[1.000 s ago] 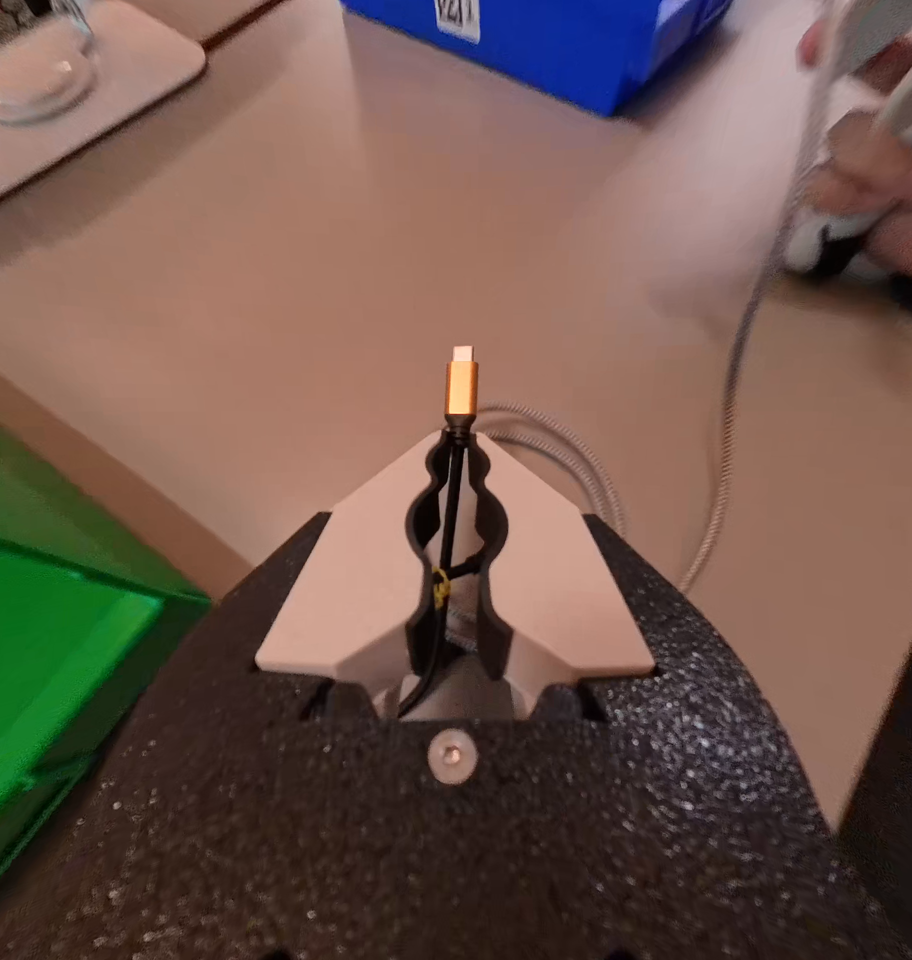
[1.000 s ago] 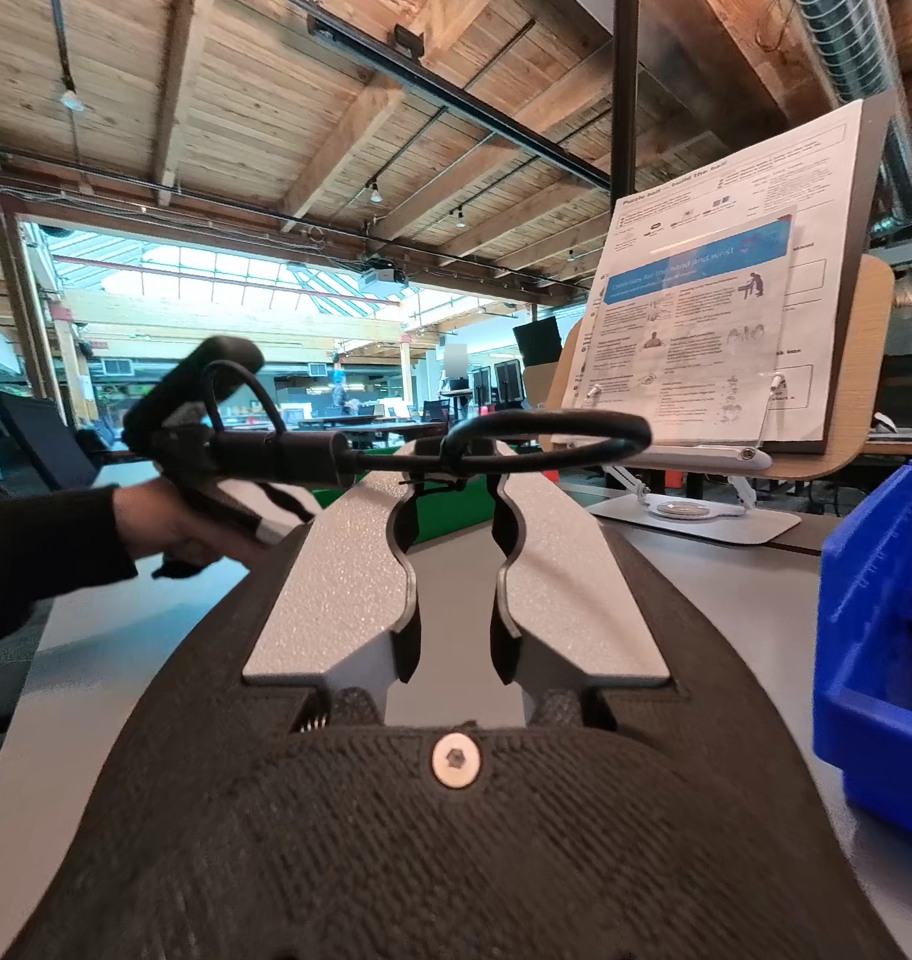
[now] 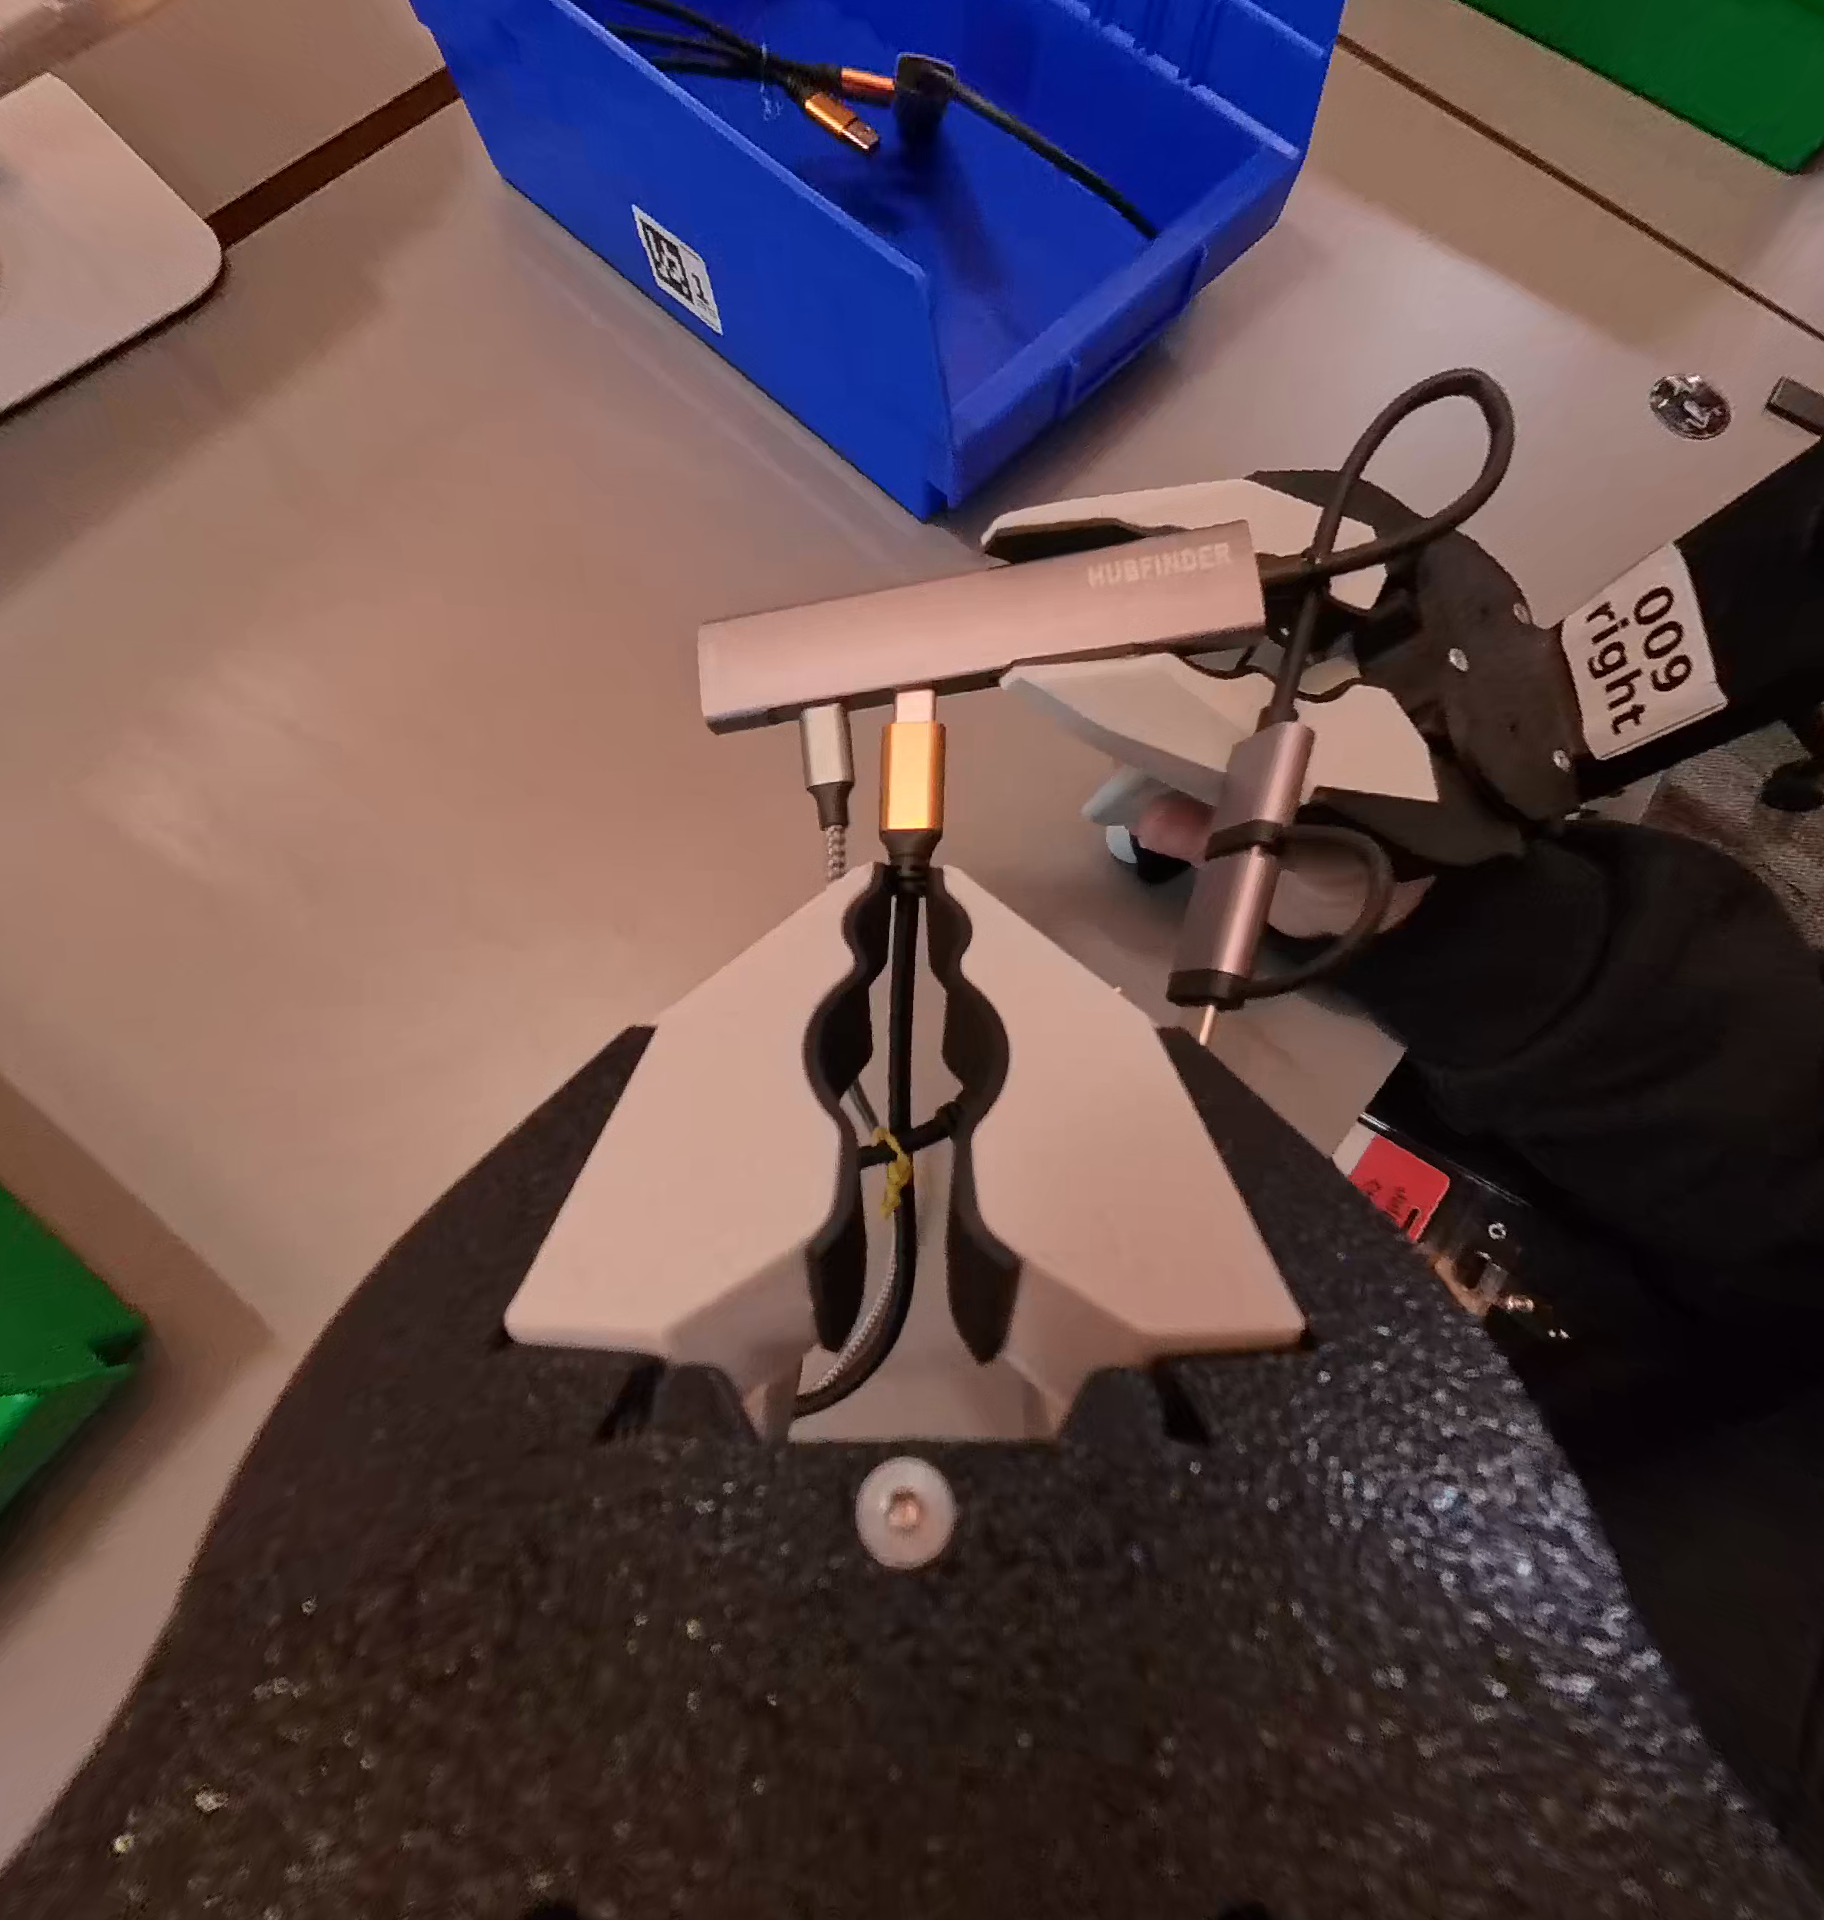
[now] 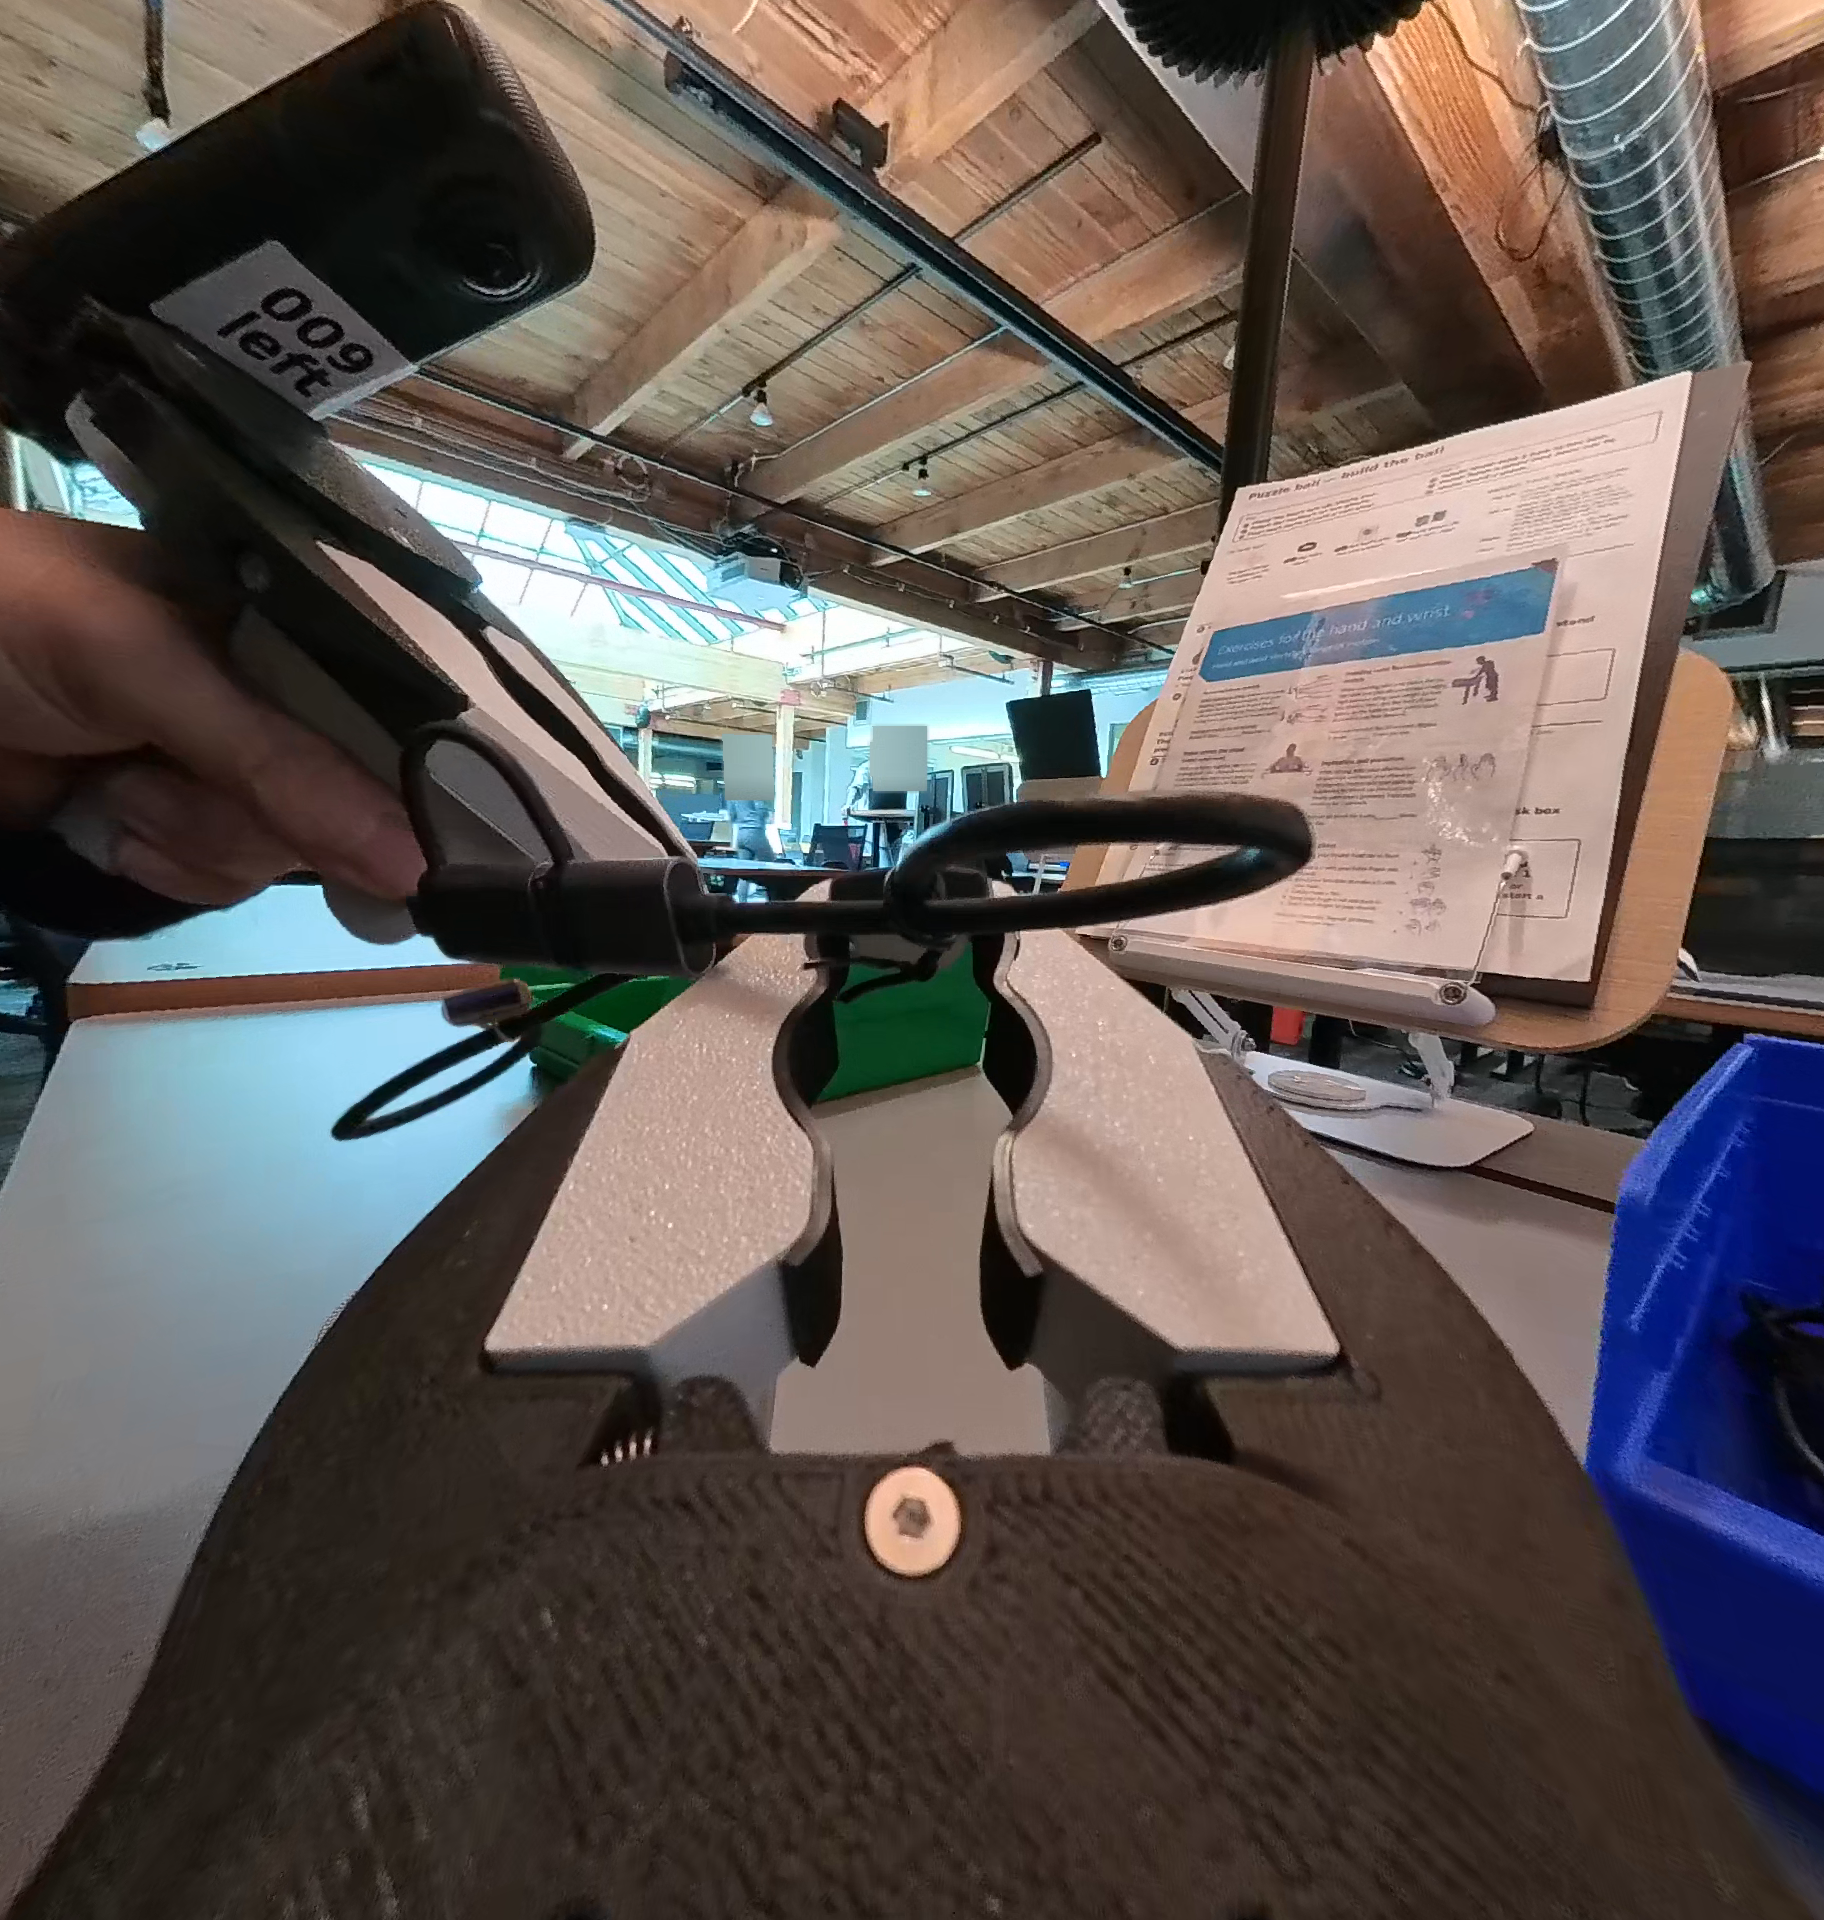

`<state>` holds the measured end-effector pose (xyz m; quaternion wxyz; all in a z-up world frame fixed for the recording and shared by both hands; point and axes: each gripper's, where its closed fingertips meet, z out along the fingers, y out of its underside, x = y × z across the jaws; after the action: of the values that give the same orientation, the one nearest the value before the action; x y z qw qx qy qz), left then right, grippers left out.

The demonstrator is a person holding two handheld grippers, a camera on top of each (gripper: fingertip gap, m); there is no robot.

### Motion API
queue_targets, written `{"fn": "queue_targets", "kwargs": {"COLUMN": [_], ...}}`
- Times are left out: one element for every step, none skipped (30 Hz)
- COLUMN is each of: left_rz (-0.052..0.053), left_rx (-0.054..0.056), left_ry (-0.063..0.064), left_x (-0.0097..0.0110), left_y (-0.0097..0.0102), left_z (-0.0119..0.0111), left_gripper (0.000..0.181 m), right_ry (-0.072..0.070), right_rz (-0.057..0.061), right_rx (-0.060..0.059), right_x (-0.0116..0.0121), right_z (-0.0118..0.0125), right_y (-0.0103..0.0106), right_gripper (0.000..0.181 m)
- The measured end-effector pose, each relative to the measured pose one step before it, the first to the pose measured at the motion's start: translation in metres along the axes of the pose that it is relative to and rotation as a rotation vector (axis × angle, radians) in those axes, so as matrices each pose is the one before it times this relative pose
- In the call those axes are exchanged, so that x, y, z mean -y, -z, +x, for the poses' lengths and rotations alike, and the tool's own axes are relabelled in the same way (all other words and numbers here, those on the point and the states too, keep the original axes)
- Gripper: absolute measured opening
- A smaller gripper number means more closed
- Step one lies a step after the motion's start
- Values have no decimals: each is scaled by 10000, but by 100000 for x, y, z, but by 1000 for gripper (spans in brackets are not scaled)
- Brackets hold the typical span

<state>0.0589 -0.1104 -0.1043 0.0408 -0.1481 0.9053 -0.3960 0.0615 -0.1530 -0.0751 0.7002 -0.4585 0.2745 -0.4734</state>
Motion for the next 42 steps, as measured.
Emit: {"fn": "queue_targets", "kwargs": {"left_rz": [-62,-48,17,35,62,61,0,-81,-42,19,55,110,198,147,221,492,707,687,613,491,373,373,432,398,331,182,99,151,75,57,56,62,30,-97,-90,-114,-163,-126,-96,-192,-154,-52], "left_rx": [-39,17,28,4,15,46,62,118,128,102,64,73,77,122,126,19,-83,-120,-70,82,160,144,168,176,194,111,161,137,66,56,63,36,-10,-34,-59,-80,-62,-47,-83,-113,-104,-104], "left_ry": [-10,-40,-11,39,51,35,17,2,-46,-21,27,19,29,-13,-72,-57,75,130,-47,-139,-109,-122,-104,-72,-35,-84,-102,-104,-55,6,-7,-33,-28,1,-33,-109,-116,-49,12,-8,-8,83], "left_x": [-79,-41,36,61,85,93,-5,-127,-110,-26,46,123,242,143,210,531,698,594,348,49,-109,-51,113,195,205,64,-4,61,-2,26,68,103,44,-121,-92,-57,-74,-6,18,-139,-125,-71], "left_y": [-72,-58,-27,9,36,26,-23,-62,-65,-77,-79,-73,-38,-29,-30,-29,-10,-66,-177,-241,-263,-208,-86,-25,13,-20,-34,-12,-14,12,36,48,-12,-71,-60,-50,-29,-22,-34,-47,-11,7], "left_z": [125,45,-9,-24,-65,-95,-82,-120,-97,-39,-5,-23,-29,-98,-127,-5,157,234,228,96,29,88,59,17,-48,56,-21,-14,34,-42,-98,-101,-56,-48,-35,-17,-79,-116,-70,-44,-51,-36], "left_gripper": [4,5,4,4,4,4,4,4,4,4,4,4,4,4,4,4,5,5,5,5,5,5,6,7,8,6,5,6,5,5,5,5,5,5,5,5,5,5,5,5,5,5], "right_ry": [-9,73,61,-82,-103,8,41,172,211,67,-112,-126,-218,-255,-230,-203,-236,-107,-60,-56,-37,-111,-195,-193,-78,-32,-127,-119,2,13,-34,-6,3,3,27,35,12,23,52,-12,-54,-47], "right_rz": [-14,-51,-32,16,39,11,-77,-112,-67,-39,-44,14,41,-79,-69,124,158,180,145,-1,4,68,72,57,29,-31,-12,-14,13,-59,-102,-100,-111,-140,-94,-60,-99,-73,-42,-89,-52,-16], "right_rx": [53,-59,-29,11,7,-18,42,-41,-80,-62,-13,-89,-89,0,-60,-187,-154,-92,-87,-78,-84,-50,21,46,7,-3,-5,13,-1,20,25,33,3,-48,-28,-22,2,-19,-51,-19,37,25], "right_x": [-23,-98,-43,4,48,12,-127,-179,-57,-80,-113,7,32,-185,-132,194,259,318,262,19,7,108,75,62,22,-68,-41,-35,27,-103,-184,-153,-154,-199,-100,-64,-107,-83,-45,-93,-54,-27], "right_z": [-108,46,29,39,41,4,-151,-91,-62,-43,-12,129,143,74,218,411,419,291,262,220,184,142,66,31,22,-19,31,17,25,-44,-62,-68,-12,55,21,26,-10,-16,12,38,-32,-60], "right_y": [-26,-30,-4,15,23,5,-68,-77,-48,-64,-54,2,11,-22,-4,84,117,126,128,56,47,55,34,8,3,-26,-13,-1,20,-32,-52,-37,-32,-22,-20,-24,-51,-60,-28,-30,-24,-7], "right_gripper": [22,22,22,22,22,22,22,22,22,22,22,22,23,23,23,22,22,22,22,22,22,22,22,22,22,22,22,22,22,22,23,23,23,22,23,23,23,23,23,23,23,23]}}
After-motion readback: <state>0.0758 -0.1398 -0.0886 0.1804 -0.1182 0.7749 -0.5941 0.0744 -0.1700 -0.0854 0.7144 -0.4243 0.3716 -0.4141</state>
